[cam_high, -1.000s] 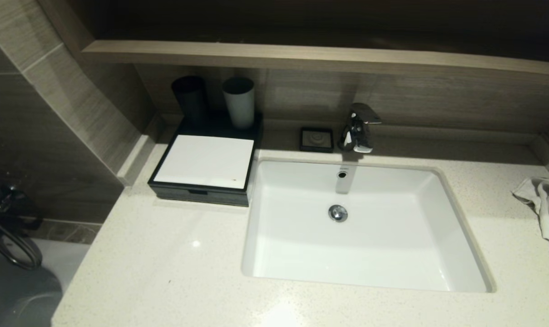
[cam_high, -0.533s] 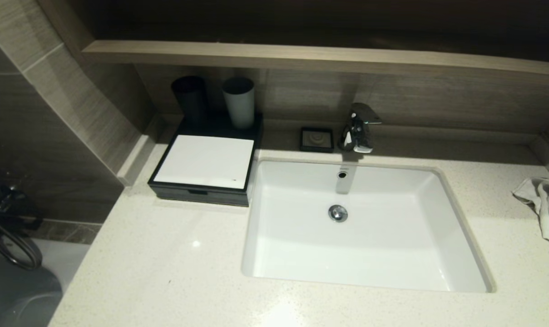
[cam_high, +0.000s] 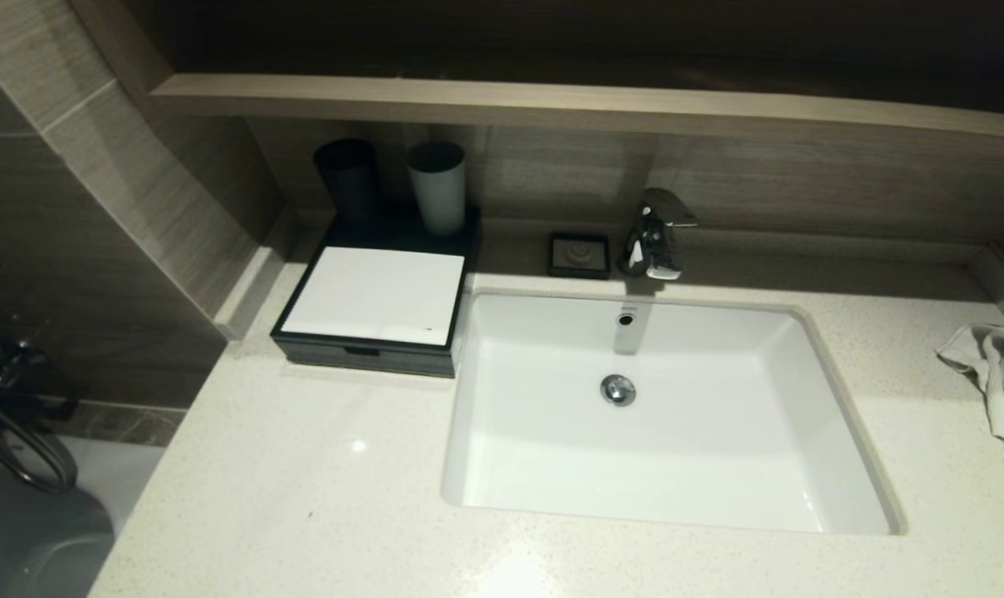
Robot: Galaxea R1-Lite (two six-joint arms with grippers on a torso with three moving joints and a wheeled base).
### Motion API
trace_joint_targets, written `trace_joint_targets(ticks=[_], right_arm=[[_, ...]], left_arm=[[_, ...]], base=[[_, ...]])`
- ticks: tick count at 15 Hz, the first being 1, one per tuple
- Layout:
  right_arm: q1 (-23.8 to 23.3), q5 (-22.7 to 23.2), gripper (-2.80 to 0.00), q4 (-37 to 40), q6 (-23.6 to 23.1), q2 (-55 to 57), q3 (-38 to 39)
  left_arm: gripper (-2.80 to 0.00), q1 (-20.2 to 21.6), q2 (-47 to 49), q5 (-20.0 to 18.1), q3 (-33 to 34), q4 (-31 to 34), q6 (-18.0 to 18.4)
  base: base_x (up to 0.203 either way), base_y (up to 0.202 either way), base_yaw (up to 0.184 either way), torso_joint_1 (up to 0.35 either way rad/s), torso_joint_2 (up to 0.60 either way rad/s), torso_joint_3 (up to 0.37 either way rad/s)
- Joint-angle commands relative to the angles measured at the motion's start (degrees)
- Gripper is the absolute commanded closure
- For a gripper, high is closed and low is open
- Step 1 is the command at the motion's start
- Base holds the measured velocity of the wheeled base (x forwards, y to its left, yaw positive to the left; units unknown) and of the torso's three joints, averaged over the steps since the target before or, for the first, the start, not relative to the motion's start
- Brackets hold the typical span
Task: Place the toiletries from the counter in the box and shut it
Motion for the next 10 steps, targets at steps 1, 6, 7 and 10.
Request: trace_joint_targets(ticks=[1,6,7,10], right_arm=[[0.00,0.02,0.00,0.00,0.03,0.00,0.00],[0.00,0.02,0.00,0.00,0.03,0.00,0.00],[0.00,0.02,0.00,0.00,0.03,0.00,0.00],[0.00,0.02,0.00,0.00,0.03,0.00,0.00]], left_arm=[[0.00,0.02,-1.90,-3.77,1.86,0.19,-0.04],[0.00,0.02,-6.54,-4.54,6.61,-0.02,0.16],[0.00,0.02,-6.88,-4.49,7.37,-0.11,0.09],[0.00,0.02,-6.80,-3.83,7.48,-0.18,-0.22]], base=[[0.000,0.000,0.000,0.000,0.00,0.000],[0.000,0.000,0.000,0.000,0.00,0.000],[0.000,0.000,0.000,0.000,0.00,0.000],[0.000,0.000,0.000,0.000,0.00,0.000]])
